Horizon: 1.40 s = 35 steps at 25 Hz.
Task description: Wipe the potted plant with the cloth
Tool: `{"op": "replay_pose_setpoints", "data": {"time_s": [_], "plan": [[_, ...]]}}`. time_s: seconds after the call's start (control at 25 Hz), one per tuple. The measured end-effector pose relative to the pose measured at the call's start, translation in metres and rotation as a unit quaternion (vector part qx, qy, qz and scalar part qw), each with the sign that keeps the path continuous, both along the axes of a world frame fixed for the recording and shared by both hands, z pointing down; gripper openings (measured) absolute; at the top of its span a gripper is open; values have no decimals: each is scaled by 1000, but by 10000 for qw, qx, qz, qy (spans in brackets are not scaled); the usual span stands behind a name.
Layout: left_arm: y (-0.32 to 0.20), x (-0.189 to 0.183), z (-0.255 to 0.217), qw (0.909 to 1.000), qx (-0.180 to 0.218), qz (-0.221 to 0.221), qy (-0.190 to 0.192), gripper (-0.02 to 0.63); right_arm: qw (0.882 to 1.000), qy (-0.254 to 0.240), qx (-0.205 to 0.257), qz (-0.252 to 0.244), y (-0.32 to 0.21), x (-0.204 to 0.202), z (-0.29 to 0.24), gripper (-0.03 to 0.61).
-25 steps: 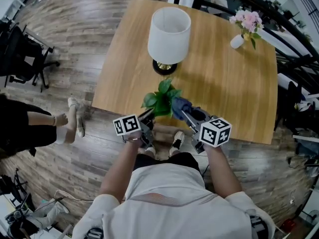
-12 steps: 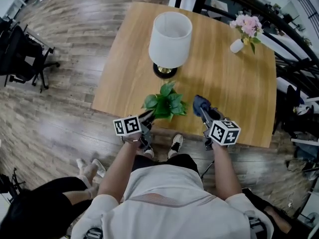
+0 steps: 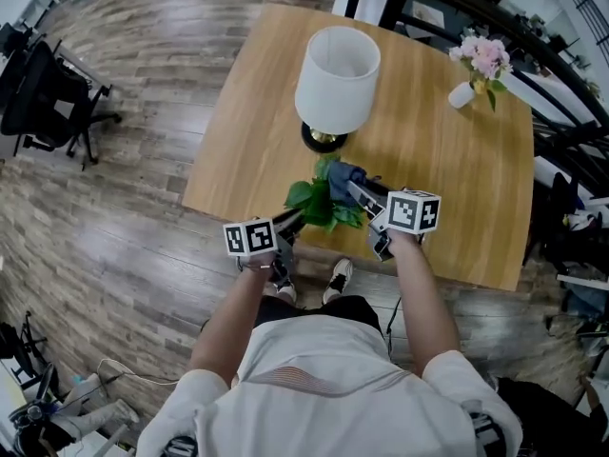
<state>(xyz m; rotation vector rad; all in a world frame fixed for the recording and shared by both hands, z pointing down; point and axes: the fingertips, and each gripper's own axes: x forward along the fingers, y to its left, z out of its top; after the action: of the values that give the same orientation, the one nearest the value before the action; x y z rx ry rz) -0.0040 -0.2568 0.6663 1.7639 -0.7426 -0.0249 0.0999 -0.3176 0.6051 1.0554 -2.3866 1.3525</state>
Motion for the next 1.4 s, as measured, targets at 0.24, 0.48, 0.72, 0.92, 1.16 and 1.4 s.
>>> {"op": "replay_pose_setpoints", "data": {"time_s": [0.24,0.48,0.72,0.92,1.16,1.4], "plan": [[-3,2,0,10000,-16,-36,21,117,9958,505,-110,760,-2,57,21,140],[-4,0,1,10000,21,27,-48,117,9903,695,1062,571,-5,57,-44,138],[-5,3,0,10000,42,4,-61,115,9762,-246,1205,-1784,22,-61,-78,140],[-5,4,-2,10000,27,7,-30,115,9752,793,857,-1883,5,-82,-23,140],[-5,2,-1,10000,54,-49,20,115,9736,1492,1709,-269,-37,-19,-45,138],[-5,2,-1,10000,49,-37,26,115,9921,99,1240,-191,-15,-12,-65,138]]}}
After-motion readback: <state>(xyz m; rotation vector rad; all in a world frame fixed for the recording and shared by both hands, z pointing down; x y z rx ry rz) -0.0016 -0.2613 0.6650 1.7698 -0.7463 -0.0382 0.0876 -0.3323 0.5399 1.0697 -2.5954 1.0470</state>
